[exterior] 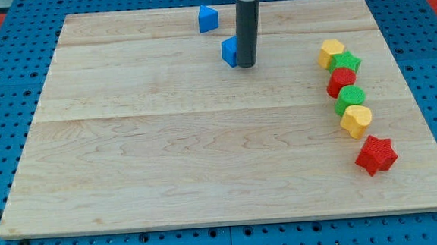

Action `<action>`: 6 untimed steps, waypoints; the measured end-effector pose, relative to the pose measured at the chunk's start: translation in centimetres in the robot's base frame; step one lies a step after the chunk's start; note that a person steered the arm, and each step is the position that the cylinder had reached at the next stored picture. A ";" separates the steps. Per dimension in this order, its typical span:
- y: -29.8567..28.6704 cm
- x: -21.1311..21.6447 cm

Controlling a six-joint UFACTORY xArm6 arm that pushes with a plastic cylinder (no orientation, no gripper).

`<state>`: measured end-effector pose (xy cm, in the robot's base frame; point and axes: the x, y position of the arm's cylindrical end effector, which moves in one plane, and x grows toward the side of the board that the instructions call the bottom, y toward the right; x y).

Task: Nudge the line of blocks left a bit

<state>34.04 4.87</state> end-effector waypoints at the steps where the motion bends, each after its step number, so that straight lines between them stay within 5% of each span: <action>1: 4.1 -3.5; 3: 18.4 -5.8; 4: 16.0 0.2; 6: 8.3 1.3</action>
